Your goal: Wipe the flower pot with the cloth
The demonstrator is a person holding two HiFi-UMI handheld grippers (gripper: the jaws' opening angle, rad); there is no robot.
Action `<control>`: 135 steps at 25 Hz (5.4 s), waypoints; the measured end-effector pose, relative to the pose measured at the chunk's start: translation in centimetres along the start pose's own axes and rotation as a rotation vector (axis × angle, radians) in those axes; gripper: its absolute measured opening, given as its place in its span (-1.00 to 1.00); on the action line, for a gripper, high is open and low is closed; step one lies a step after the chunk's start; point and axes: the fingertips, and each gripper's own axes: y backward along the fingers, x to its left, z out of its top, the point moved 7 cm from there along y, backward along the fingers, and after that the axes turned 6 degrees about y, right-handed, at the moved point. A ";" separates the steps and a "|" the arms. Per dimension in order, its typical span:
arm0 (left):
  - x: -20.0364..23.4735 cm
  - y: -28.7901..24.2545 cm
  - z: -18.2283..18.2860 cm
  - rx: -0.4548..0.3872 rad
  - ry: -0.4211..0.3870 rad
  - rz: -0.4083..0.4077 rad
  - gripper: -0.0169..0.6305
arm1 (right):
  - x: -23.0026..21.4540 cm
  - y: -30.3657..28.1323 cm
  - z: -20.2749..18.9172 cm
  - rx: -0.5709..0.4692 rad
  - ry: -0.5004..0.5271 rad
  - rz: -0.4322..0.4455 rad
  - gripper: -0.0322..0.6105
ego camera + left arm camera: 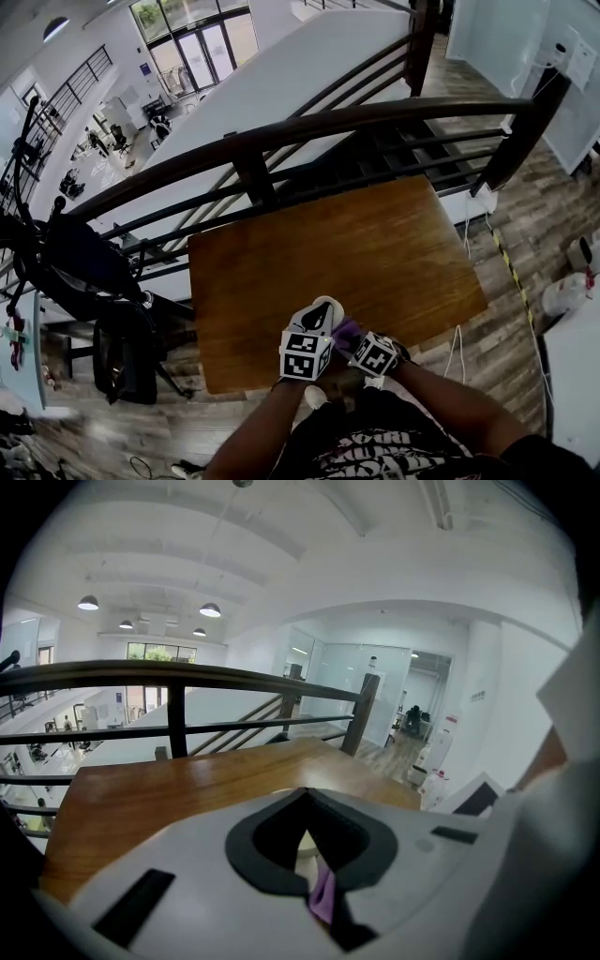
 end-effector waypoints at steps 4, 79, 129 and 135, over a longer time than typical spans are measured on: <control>0.0 -0.1 0.1 -0.002 -0.004 0.006 -0.95 | -2.7 1.1 -1.9 0.027 -0.044 -0.052 -0.73; -1.1 8.2 -7.3 -0.212 0.199 0.285 -0.95 | -16.3 2.6 -13.5 -0.092 -0.316 -0.279 -0.44; -24.9 19.5 -19.4 -0.339 0.188 0.291 -0.95 | 18.9 24.3 -21.9 -0.742 -0.179 -0.487 -0.90; -26.5 19.2 -20.1 -0.315 0.193 0.279 -0.95 | 19.1 25.2 -22.1 -0.764 -0.183 -0.484 -0.90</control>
